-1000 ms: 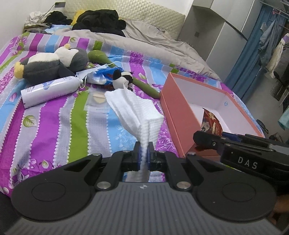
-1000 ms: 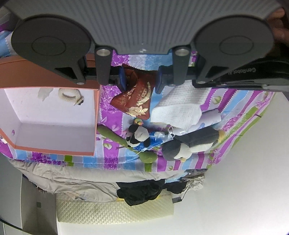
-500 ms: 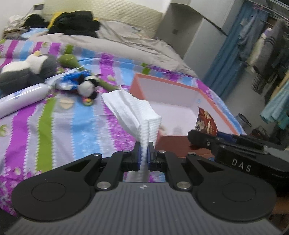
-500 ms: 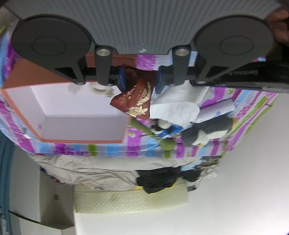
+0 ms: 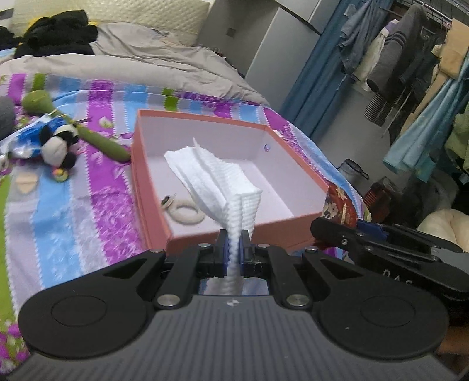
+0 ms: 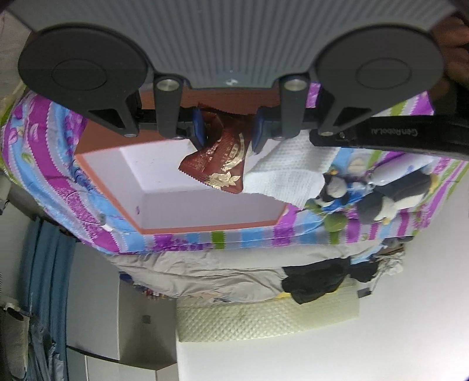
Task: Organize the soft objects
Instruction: 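Lift the red packet with the right gripper while the left gripper carries the towel over the box, then open both grippers over the orange box to drop the packet and towel, then withdraw both open grippers from the box back toward the pile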
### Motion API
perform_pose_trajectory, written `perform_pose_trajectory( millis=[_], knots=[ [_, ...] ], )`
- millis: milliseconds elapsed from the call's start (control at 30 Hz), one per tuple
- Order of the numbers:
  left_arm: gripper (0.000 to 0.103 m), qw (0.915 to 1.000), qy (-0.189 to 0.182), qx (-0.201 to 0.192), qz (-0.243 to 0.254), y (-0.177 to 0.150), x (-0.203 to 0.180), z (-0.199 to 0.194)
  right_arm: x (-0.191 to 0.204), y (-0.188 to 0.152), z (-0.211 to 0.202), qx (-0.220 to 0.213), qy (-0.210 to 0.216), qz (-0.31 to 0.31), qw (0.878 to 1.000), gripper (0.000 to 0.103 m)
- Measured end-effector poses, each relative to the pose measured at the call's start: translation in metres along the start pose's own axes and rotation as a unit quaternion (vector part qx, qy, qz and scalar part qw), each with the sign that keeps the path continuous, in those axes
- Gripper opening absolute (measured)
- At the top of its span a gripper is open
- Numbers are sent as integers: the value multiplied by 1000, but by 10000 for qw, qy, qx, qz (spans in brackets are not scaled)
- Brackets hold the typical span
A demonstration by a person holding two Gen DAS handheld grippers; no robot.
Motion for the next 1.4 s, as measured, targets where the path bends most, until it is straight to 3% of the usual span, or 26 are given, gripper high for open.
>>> perform_pose_trajectory(
  millis=[167,267,367,633,900,933,967,1000,1067,1400],
  knots=[
    [8,9996,221,151,20,22,16,47,-8,19,31,-78,-92,40,9999,37],
    [8,9987,368,291,177,35,24,70,-18,28,51,15,71,406,9992,37],
    [9,9981,289,473,257,48,25,88,-23,34,72,122,12,370,9992,37],
    [8,9941,441,842,515,80,32,138,-42,25,126,1002,40,785,9919,37],
    [9,9891,599,1282,408,91,47,172,-53,10,150,1416,-198,716,9871,37],
    [11,9887,618,1301,410,91,48,173,-55,9,150,1451,-207,737,9864,39],
    [23,9882,644,1331,411,91,49,174,-55,7,150,1482,-189,772,9858,39],
    [47,9880,657,1336,416,90,49,173,-55,6,150,1505,-155,800,9853,40],
    [61,9885,644,1295,437,91,48,171,-55,4,150,1519,-134,798,9851,40],
    [60,9946,689,564,530,98,40,121,-45,9,119,1044,49,705,9920,40]
  ],
)
Point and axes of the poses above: each gripper's, at about its wrist camera, not at the fingertips, and z roughly the way its jaws point, x to its left, y to its top, the point moved 7 cm from there along z, roughly the way its jaws point, and after that the axes turned 4 degrees about -x, right-handed, at the moved point
